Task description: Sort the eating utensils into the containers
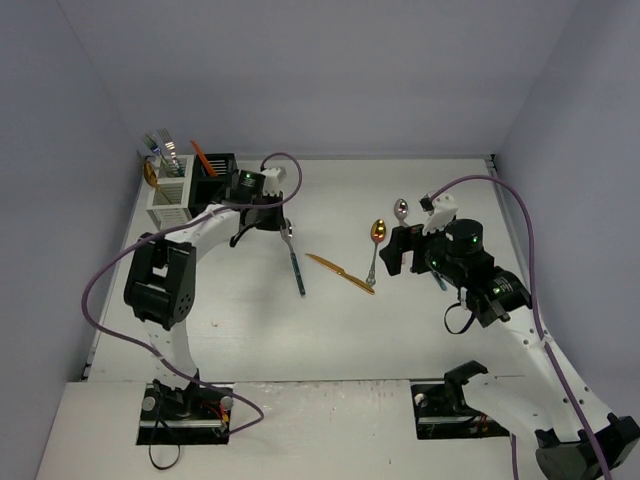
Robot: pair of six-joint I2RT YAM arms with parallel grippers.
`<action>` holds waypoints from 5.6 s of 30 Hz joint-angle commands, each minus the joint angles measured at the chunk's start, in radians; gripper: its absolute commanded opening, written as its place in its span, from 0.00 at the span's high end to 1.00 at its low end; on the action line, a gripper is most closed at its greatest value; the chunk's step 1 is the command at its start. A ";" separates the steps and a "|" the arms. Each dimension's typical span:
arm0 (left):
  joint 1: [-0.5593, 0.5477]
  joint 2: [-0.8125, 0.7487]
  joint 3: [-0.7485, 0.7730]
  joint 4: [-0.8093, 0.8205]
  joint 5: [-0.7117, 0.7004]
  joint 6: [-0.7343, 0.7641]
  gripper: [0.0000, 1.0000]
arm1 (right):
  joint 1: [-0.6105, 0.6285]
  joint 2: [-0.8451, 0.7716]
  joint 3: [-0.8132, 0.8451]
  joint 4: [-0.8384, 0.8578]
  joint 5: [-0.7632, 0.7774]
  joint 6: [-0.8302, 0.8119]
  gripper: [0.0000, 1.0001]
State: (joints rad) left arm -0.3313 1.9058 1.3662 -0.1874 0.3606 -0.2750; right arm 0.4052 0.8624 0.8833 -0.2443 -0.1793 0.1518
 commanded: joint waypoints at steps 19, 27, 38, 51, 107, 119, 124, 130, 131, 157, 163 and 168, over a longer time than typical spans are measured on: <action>0.295 -0.459 0.166 0.258 -0.642 0.397 1.00 | -0.006 0.038 0.034 0.053 -0.012 -0.029 0.00; 0.439 -0.367 0.214 0.407 -0.666 0.407 1.00 | -0.006 0.063 0.043 0.053 -0.003 -0.038 0.00; 0.488 -0.247 0.148 0.587 -0.652 0.398 1.00 | -0.008 0.093 0.049 0.053 0.015 -0.038 0.00; 0.491 -0.254 -0.041 0.683 -0.618 0.358 1.00 | -0.011 0.100 0.042 0.054 0.024 -0.029 0.00; -0.071 -0.368 -0.026 -0.123 -0.282 0.002 0.22 | 0.034 0.913 0.319 0.056 0.448 0.409 0.45; -0.072 -0.508 -0.146 -0.196 -0.350 -0.013 0.14 | 0.038 1.094 0.400 0.037 0.507 0.473 0.66; -0.072 -0.528 -0.159 -0.204 -0.351 -0.013 0.13 | 0.038 1.124 0.401 0.027 0.503 0.483 0.82; -0.072 -0.538 -0.172 -0.193 -0.317 -0.030 0.13 | 0.038 1.150 0.444 0.028 0.465 0.443 1.00; -0.072 -0.539 -0.173 -0.189 -0.306 -0.032 0.13 | 0.038 1.149 0.457 0.030 0.463 0.415 1.00; -0.074 -0.441 -0.064 0.265 0.113 -0.341 0.17 | 0.255 0.613 0.347 0.337 -0.018 -0.135 1.00; -0.094 -0.435 -0.052 0.282 0.132 -0.331 0.32 | 0.293 0.596 0.359 0.356 -0.034 -0.115 1.00; -0.111 -0.421 -0.058 0.281 0.125 -0.330 0.59 | 0.297 0.596 0.366 0.364 -0.036 -0.114 1.00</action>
State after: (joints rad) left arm -0.4268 1.4924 1.2533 -0.0019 0.4581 -0.5895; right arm 0.6975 1.5013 1.2297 0.0277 -0.1978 0.0399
